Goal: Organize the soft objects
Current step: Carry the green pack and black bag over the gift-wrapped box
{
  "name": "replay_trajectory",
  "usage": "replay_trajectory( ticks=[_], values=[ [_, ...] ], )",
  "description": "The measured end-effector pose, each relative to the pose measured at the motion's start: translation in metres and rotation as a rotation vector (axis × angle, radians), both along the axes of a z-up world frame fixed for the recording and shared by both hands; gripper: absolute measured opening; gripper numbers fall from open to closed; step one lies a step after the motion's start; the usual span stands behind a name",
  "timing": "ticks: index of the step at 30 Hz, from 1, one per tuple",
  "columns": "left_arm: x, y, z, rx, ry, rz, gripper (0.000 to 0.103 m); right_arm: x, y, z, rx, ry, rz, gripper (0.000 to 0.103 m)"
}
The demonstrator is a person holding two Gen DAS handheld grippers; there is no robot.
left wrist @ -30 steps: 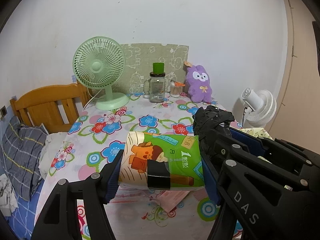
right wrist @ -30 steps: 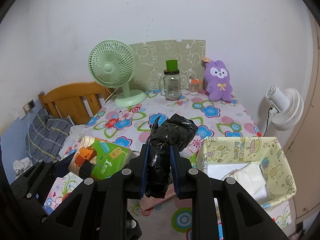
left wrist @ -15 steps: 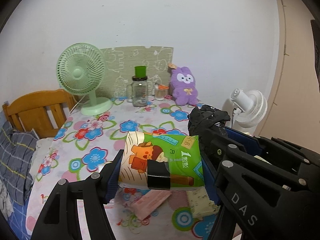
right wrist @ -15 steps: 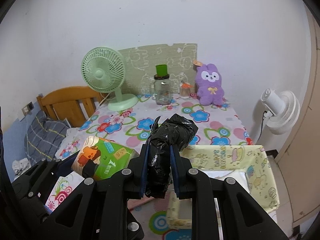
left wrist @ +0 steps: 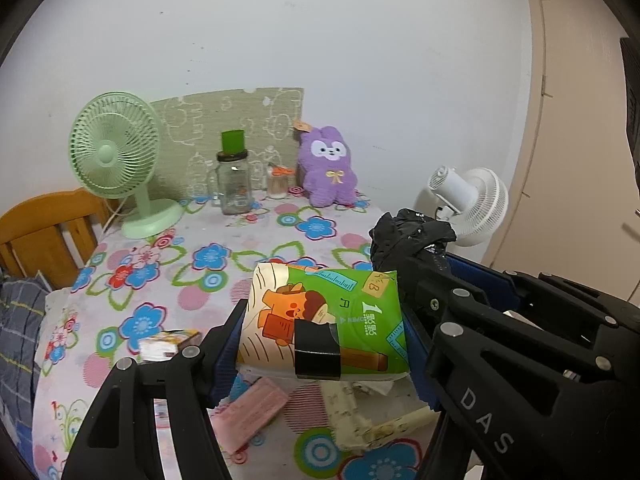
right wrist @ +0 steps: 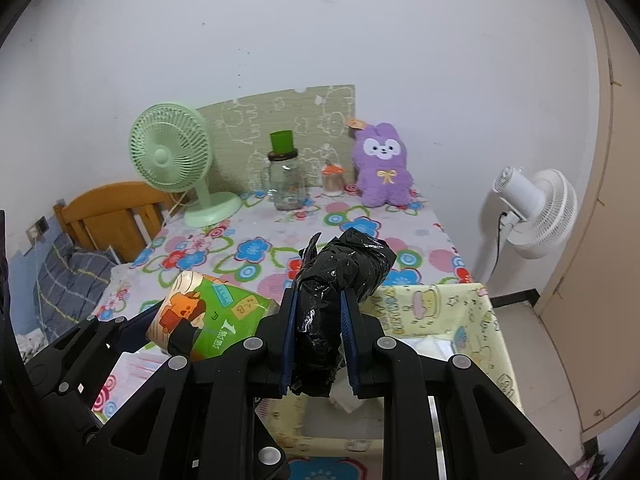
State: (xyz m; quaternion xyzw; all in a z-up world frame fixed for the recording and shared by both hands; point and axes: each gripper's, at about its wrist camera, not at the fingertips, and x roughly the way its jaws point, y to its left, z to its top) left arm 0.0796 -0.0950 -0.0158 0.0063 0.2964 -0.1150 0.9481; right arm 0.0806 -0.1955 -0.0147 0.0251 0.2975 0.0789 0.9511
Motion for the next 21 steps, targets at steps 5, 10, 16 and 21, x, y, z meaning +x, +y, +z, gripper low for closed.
replay_trajectory(
  ticks=[5,10,16,21],
  values=[
    [0.005,-0.016,-0.005,0.002,0.012,-0.031,0.072,0.002,-0.014,-0.005,-0.003,0.010,-0.023,0.024],
    [0.009,-0.030,-0.013,0.008,0.030,-0.061,0.072,0.005,-0.030,-0.012,0.000,0.027,-0.050,0.024],
    [0.015,-0.045,-0.023,0.017,0.063,-0.090,0.072,0.010,-0.044,-0.024,0.005,0.059,-0.082,0.024],
    [0.020,-0.055,-0.034,0.028,0.099,-0.107,0.072,0.014,-0.054,-0.037,0.012,0.094,-0.101,0.024]
  ],
)
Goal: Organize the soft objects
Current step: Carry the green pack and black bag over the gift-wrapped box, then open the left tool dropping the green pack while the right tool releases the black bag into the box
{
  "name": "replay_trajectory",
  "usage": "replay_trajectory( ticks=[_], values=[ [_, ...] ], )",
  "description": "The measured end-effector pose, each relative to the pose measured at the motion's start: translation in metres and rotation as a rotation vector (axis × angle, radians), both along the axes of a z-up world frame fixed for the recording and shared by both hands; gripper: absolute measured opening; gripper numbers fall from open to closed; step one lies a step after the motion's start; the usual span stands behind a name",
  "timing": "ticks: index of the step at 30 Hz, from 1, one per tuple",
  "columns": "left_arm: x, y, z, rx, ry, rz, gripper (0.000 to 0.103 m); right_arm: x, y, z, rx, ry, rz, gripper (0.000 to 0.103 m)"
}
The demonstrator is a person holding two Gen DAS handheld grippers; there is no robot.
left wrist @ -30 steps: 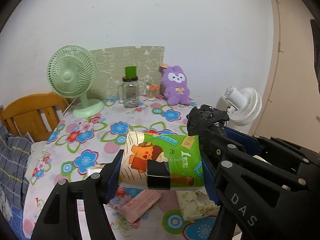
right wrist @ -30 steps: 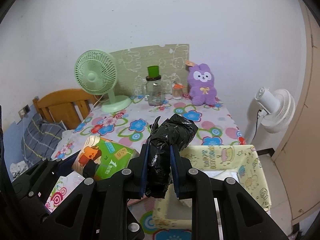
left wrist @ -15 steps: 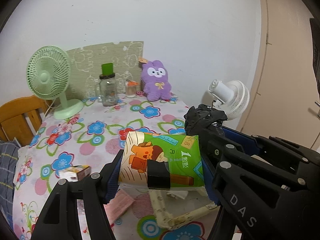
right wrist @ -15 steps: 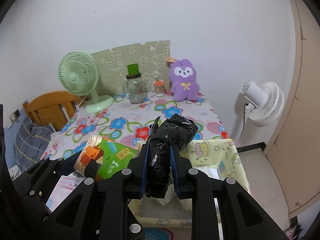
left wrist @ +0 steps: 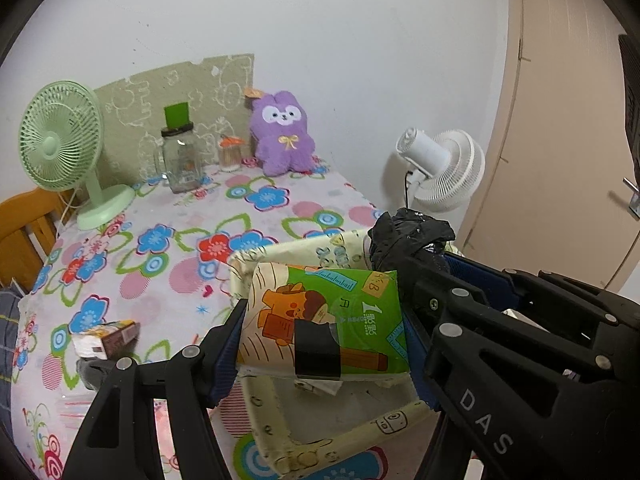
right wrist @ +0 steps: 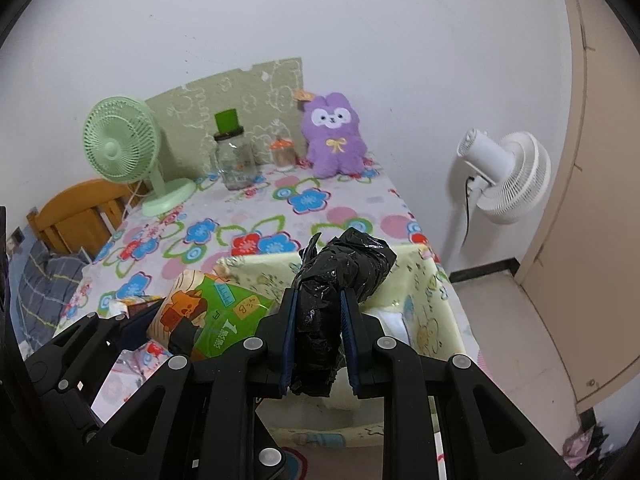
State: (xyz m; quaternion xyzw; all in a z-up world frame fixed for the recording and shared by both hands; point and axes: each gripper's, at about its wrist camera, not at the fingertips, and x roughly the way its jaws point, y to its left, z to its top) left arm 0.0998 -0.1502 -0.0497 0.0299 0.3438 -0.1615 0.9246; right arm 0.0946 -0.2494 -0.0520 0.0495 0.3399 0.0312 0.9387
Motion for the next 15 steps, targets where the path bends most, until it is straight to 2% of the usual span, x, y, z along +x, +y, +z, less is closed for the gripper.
replay_trajectory(
  ticks=[15],
  values=[
    [0.012,-0.032,-0.027,0.029,0.086,-0.063,0.072,0.016,-0.030,-0.034,-0.002,0.100,-0.069,0.024]
  ],
)
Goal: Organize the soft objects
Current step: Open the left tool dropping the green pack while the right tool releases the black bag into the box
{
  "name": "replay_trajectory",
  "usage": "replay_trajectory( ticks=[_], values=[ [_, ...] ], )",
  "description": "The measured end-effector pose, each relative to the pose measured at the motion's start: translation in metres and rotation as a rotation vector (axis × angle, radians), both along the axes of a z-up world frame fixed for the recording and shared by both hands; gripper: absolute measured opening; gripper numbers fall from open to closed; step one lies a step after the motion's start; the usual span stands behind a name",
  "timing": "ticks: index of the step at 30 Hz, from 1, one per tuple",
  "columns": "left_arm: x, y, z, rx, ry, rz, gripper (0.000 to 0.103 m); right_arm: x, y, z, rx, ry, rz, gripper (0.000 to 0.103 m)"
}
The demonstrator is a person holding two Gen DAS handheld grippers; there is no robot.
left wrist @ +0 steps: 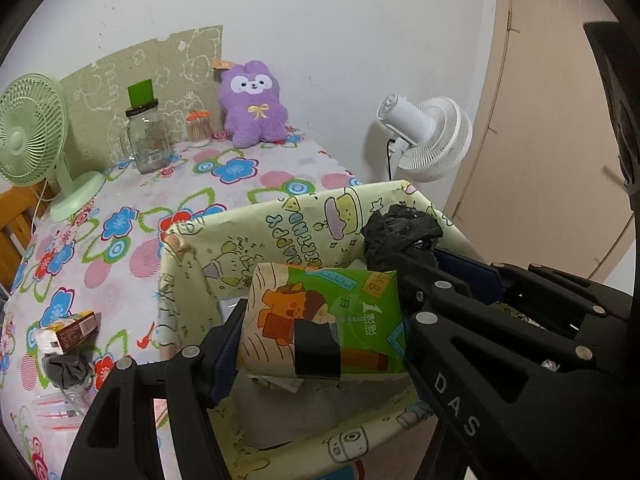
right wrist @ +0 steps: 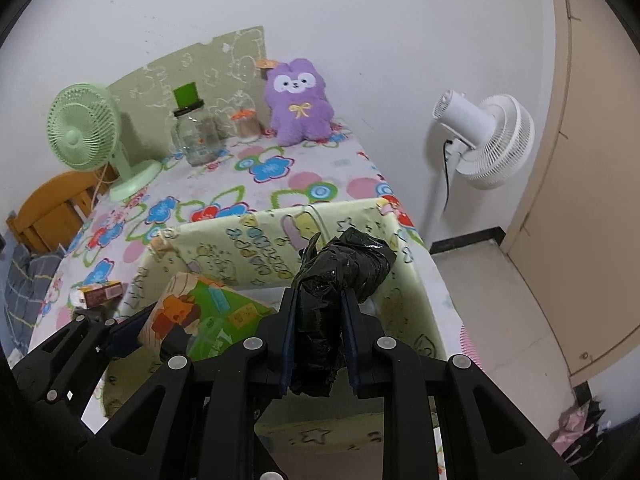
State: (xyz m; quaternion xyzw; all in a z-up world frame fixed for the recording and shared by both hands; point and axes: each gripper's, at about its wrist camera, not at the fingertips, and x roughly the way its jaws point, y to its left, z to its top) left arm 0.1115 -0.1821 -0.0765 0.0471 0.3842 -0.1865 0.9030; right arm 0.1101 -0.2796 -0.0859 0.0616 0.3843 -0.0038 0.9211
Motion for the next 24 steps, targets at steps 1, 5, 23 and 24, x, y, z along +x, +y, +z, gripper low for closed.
replay_trajectory(
  ticks=[1,5,23,24],
  values=[
    [0.001,-0.002,-0.001,0.005,0.004,0.001,0.072,0.001,-0.001,-0.001,0.001,0.004,-0.002,0.024],
    [0.003,-0.008,-0.005,0.023,0.016,0.005,0.072,0.004,-0.007,-0.006,0.001,0.019,-0.009,0.024],
    [-0.001,-0.002,0.005,0.078,-0.031,0.045,0.095,0.000,-0.009,0.000,0.017,-0.011,0.000,0.064],
    [-0.002,0.001,0.007,0.074,-0.036,0.052,0.096,-0.003,-0.007,0.003,0.018,-0.027,0.000,0.069]
  ],
)
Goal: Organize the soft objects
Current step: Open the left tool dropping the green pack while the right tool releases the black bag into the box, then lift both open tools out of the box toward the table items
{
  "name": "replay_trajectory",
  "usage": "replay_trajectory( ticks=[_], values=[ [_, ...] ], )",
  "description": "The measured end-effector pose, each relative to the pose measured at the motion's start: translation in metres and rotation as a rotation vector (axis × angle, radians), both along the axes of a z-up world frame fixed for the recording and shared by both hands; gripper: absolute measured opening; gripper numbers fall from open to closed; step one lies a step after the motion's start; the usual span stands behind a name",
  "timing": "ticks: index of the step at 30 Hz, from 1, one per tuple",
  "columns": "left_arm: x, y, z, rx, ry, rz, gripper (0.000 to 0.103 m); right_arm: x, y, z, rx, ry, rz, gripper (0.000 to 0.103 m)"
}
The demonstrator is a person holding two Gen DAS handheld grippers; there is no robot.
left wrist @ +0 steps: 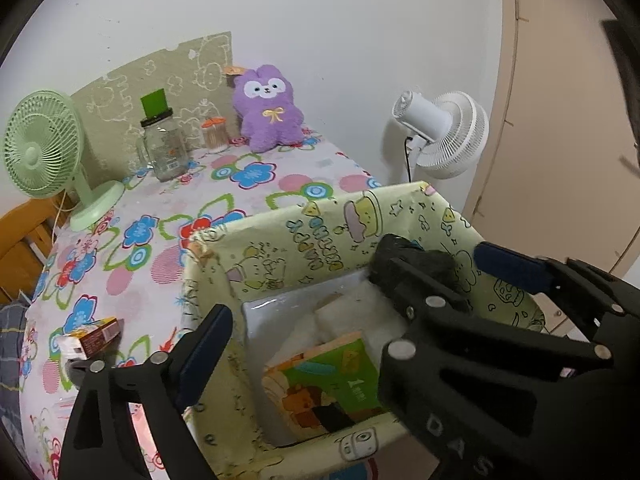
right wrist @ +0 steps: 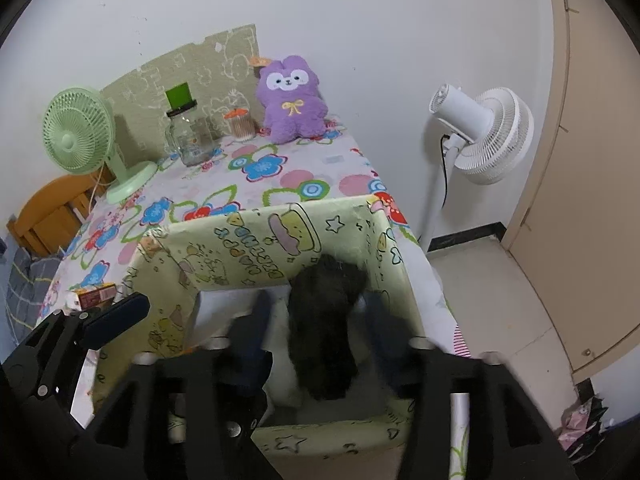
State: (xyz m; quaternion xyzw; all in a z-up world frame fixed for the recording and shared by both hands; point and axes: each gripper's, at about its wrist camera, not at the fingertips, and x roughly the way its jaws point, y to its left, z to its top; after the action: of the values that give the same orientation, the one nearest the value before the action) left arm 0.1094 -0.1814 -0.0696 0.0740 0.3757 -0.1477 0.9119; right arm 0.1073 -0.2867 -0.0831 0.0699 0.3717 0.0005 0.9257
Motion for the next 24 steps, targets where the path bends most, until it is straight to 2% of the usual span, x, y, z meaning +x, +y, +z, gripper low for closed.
replay_trajectory(
  ticks=[3,12,24],
  values=[
    [-0.002,0.006,0.003,-0.005,-0.006,0.011,0.100,-0.005,0.004,0.005,0.010,-0.026,-0.001,0.078],
    [-0.013,0.024,0.015,-0.022,-0.034,0.025,0.101,-0.016,0.021,0.018,0.002,-0.048,-0.002,0.089],
    [-0.030,0.052,0.032,-0.043,-0.076,0.036,0.101,-0.034,0.049,0.037,-0.013,-0.089,0.022,0.091]
  ],
)
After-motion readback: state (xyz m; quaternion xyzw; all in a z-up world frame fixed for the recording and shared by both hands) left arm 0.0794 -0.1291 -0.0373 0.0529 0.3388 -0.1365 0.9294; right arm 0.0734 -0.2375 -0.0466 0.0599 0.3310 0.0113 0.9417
